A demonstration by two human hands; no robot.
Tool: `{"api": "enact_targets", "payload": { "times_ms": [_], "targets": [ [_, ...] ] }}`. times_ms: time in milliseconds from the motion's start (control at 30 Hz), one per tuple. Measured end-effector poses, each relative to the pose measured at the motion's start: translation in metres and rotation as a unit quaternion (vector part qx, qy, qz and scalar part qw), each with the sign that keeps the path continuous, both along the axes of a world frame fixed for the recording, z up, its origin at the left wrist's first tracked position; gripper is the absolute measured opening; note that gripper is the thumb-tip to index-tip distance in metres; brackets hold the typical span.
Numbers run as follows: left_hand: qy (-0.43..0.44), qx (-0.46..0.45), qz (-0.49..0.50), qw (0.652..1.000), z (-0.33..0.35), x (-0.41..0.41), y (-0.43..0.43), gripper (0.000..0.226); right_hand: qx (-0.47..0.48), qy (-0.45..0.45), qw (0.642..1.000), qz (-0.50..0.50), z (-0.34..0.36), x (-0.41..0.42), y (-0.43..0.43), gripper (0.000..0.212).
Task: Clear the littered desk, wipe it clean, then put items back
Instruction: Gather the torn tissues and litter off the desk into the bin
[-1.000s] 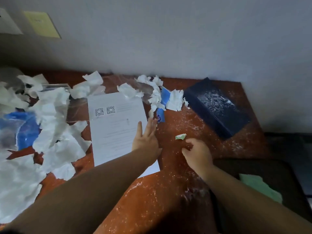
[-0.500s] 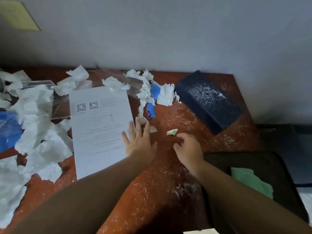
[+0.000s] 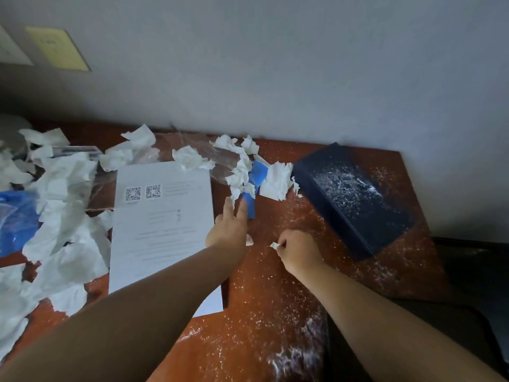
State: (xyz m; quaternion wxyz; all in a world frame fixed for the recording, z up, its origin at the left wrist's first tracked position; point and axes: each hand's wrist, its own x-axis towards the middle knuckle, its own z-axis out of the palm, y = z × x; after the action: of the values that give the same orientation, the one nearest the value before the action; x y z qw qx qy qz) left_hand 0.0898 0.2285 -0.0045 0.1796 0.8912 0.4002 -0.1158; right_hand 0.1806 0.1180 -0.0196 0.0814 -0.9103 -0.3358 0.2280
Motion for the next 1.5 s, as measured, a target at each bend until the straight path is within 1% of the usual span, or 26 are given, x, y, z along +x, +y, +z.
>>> {"api": "enact_targets", "payload": {
  "times_ms": [33, 67, 133, 200, 267, 333, 367, 433, 500, 533, 567, 600, 633, 700, 733, 800, 833, 900, 967, 1033, 1100, 1167, 1233, 1333, 1400, 1500],
  "targets": [
    [0.014, -0.010, 0.025, 1.000, -0.002, 0.008, 0.002, 0.092, -0.003, 0.005, 1.000, 0.008, 0.000, 0.004, 0.002, 0.017],
    [0.022, -0.019, 0.044, 0.999, -0.004, 0.014, 0.004, 0.084, 0.006, 0.005, 1.000, 0.010, 0.001, 0.008, 0.003, 0.015],
    [0.037, -0.018, 0.052, 0.998, -0.007, 0.024, 0.007, 0.060, 0.050, -0.012, 0.999, 0.006, 0.005, 0.019, 0.007, 0.011],
    [0.048, -0.019, 0.027, 0.998, -0.009, 0.029, 0.006, 0.037, 0.096, -0.026, 0.995, 0.010, 0.010, 0.033, 0.016, 0.009],
    [0.040, -0.031, 0.006, 0.999, -0.009, 0.030, 0.003, 0.027, 0.132, -0.024, 0.991, 0.000, 0.013, 0.048, 0.034, 0.008],
    [0.002, -0.037, 0.002, 0.999, -0.004, 0.028, 0.000, 0.021, 0.150, -0.023, 0.988, -0.014, 0.015, 0.061, 0.057, 0.005],
    [-0.028, -0.024, 0.002, 0.999, -0.001, 0.027, 0.002, 0.020, 0.150, -0.018, 0.988, -0.019, 0.014, 0.065, 0.068, 0.005],
    [-0.086, 0.041, -0.002, 0.995, 0.010, 0.025, 0.014, 0.019, 0.133, -0.009, 0.991, -0.014, 0.009, 0.070, 0.087, 0.006],
    [-0.161, 0.133, -0.009, 0.978, 0.025, 0.026, 0.036, 0.014, 0.110, -0.025, 0.994, -0.004, 0.003, 0.072, 0.100, 0.008],
    [-0.204, 0.171, -0.011, 0.964, 0.030, 0.026, 0.049, 0.010, 0.101, -0.032, 0.994, -0.006, 0.000, 0.072, 0.104, 0.008],
    [-0.232, 0.202, -0.004, 0.951, 0.034, 0.027, 0.061, 0.008, 0.090, -0.033, 0.995, -0.013, -0.001, 0.072, 0.107, 0.008],
    [-0.235, 0.219, 0.003, 0.947, 0.037, 0.029, 0.071, 0.008, 0.079, -0.030, 0.996, -0.017, -0.002, 0.071, 0.108, 0.009],
    [-0.199, 0.197, 0.014, 0.960, 0.042, 0.032, 0.080, 0.008, 0.067, -0.029, 0.997, -0.016, -0.003, 0.070, 0.108, 0.011],
    [-0.082, 0.129, 0.033, 0.988, 0.050, 0.039, 0.097, 0.011, 0.048, -0.034, 0.998, 0.001, -0.005, 0.069, 0.105, 0.014],
    [-0.025, 0.095, 0.034, 0.995, 0.049, 0.044, 0.105, 0.014, 0.047, -0.036, 0.998, 0.005, -0.006, 0.069, 0.103, 0.015],
    [0.090, 0.074, 0.000, 0.993, 0.040, 0.054, 0.116, 0.023, 0.048, -0.031, 0.998, -0.004, -0.006, 0.068, 0.101, 0.014],
    [0.131, 0.077, -0.029, 0.988, 0.033, 0.058, 0.117, 0.026, 0.052, -0.021, 0.998, -0.012, -0.006, 0.068, 0.100, 0.012],
    [0.169, 0.102, -0.080, 0.977, 0.019, 0.062, 0.109, 0.027, 0.063, 0.013, 0.997, -0.038, -0.007, 0.066, 0.098, 0.009],
    [0.171, 0.139, -0.121, 0.968, 0.006, 0.063, 0.095, 0.028, 0.076, 0.043, 0.994, -0.060, -0.006, 0.062, 0.096, 0.011],
    [0.147, 0.164, -0.155, 0.963, -0.001, 0.063, 0.079, 0.026, 0.086, 0.060, 0.992, -0.076, -0.005, 0.058, 0.094, 0.014],
    [0.110, 0.140, -0.169, 0.969, -0.006, 0.065, 0.062, 0.021, 0.094, 0.076, 0.989, -0.090, -0.006, 0.055, 0.091, 0.023],
    [0.066, 0.060, -0.137, 0.987, -0.008, 0.067, 0.045, 0.019, 0.081, 0.086, 0.987, -0.106, -0.008, 0.054, 0.089, 0.032],
    [0.001, -0.034, -0.084, 0.996, -0.008, 0.065, 0.034, 0.020, 0.078, 0.104, 0.986, -0.106, -0.010, 0.053, 0.085, 0.033],
    [-0.095, -0.111, -0.049, 0.988, -0.003, 0.051, 0.032, 0.022, 0.124, 0.170, 0.972, -0.105, -0.003, 0.045, 0.080, 0.025],
    [-0.144, -0.126, -0.058, 0.980, 0.004, 0.039, 0.032, 0.022, 0.145, 0.192, 0.964, -0.111, 0.008, 0.039, 0.076, 0.023],
    [-0.193, -0.126, -0.093, 0.969, 0.025, 0.027, 0.030, 0.018, 0.205, 0.246, 0.932, -0.166, 0.031, 0.028, 0.068, 0.026]
  ]
}}
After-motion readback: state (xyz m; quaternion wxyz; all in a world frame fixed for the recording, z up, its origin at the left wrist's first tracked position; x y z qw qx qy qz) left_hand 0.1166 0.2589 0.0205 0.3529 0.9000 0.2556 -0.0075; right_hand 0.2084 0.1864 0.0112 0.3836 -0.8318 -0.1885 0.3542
